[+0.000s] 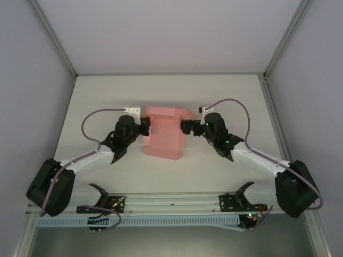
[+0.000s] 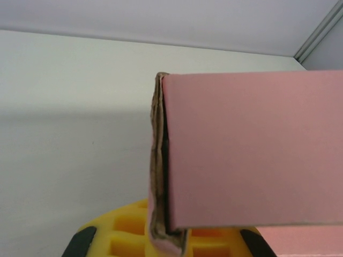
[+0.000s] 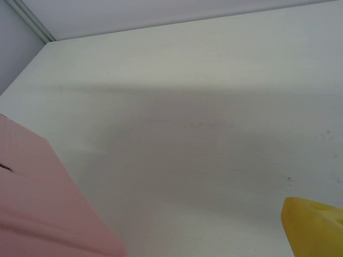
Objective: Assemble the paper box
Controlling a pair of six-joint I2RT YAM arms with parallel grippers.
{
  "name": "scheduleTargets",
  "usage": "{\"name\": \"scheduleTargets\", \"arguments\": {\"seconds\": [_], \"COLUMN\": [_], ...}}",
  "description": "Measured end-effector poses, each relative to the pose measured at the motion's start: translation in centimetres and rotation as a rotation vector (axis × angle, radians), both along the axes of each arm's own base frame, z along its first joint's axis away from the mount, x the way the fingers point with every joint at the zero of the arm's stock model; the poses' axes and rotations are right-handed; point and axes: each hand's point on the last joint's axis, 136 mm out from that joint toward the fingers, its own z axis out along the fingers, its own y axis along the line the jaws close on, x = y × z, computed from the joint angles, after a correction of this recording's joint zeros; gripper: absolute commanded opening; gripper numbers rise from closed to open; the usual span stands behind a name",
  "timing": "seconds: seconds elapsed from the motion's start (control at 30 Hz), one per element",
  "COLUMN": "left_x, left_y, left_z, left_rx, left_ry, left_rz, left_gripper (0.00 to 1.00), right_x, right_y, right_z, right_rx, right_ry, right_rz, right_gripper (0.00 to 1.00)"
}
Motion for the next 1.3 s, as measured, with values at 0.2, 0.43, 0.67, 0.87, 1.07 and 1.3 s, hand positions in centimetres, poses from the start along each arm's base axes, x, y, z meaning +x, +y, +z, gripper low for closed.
{"name": "scheduleTargets", "arguments": {"seconds": [0.2, 0.43, 0.67, 0.87, 1.07, 1.3], "left_x": [0.4, 0.2, 1.3, 1.5, 0.8, 0.2], "left_y": [0.7, 1.1, 2.9, 3.6, 2.3, 1.4], "left_z": [-0.2, -1.0, -1.2, -1.7, -1.7, -1.6], "left_rx": [0.007, 0.013, -0.017, -0.015, -0.014, -0.006], "left_ry": [0.005, 0.039, 0.067, 0.086, 0.088, 0.084], "left_rz": [0.027, 0.042, 0.083, 0.087, -0.005, -0.076], "left_gripper": [0.0, 0.0, 0.0, 0.0, 0.0, 0.0], "right_x": [0.8, 1.0, -1.3, -3.2, -3.0, -2.5], "right_y": [1.3, 1.1, -0.6, -5.2, -10.2, -10.1], "right_z": [-0.9, -1.1, 1.7, 4.9, 6.4, 5.0], "right_rx": [-0.057, -0.101, -0.048, 0.014, 0.034, 0.008], "right_ry": [-0.007, -0.029, -0.076, -0.143, -0.158, -0.117], "right_rz": [-0.021, -0.085, -0.078, -0.199, -0.343, -0.338], "right_gripper": [1.0, 1.0, 1.0, 1.0, 1.0, 1.0]}}
